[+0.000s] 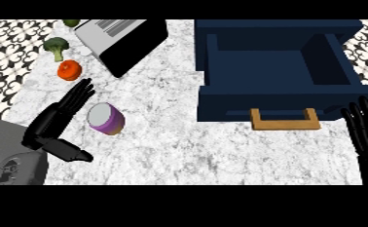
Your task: Pick up the can, place it into the drawer and close the drawer
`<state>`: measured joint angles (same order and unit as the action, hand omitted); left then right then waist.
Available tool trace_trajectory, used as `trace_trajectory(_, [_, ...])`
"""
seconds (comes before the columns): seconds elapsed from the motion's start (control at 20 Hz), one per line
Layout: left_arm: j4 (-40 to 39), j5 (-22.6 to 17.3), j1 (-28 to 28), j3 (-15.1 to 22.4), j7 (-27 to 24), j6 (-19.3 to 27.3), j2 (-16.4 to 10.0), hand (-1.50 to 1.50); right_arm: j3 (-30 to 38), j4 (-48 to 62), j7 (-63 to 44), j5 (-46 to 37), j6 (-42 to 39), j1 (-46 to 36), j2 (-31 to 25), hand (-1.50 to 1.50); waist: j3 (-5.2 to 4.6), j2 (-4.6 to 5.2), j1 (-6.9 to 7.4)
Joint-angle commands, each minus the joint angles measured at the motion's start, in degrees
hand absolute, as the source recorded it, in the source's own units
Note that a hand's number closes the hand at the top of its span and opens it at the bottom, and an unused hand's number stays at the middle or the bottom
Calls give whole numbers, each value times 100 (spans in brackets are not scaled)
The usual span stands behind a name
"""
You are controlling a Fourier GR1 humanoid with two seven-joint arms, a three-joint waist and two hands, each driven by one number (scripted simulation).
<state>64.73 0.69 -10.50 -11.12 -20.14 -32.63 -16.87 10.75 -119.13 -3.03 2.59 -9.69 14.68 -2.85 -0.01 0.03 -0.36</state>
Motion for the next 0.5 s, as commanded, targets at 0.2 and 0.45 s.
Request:
trace_trajectory(0.2, [-742, 249, -184, -2, -569, -112, -145, -150, 640, 372, -2, 426, -243, -448, -391, -150, 1, -4, 21])
trace_trajectory(0.45, [-1402, 517, -231, 27, -1157, -167, -305, -150, 147, 261, 312, -110, -58, -92, 143, -150, 1, -4, 19])
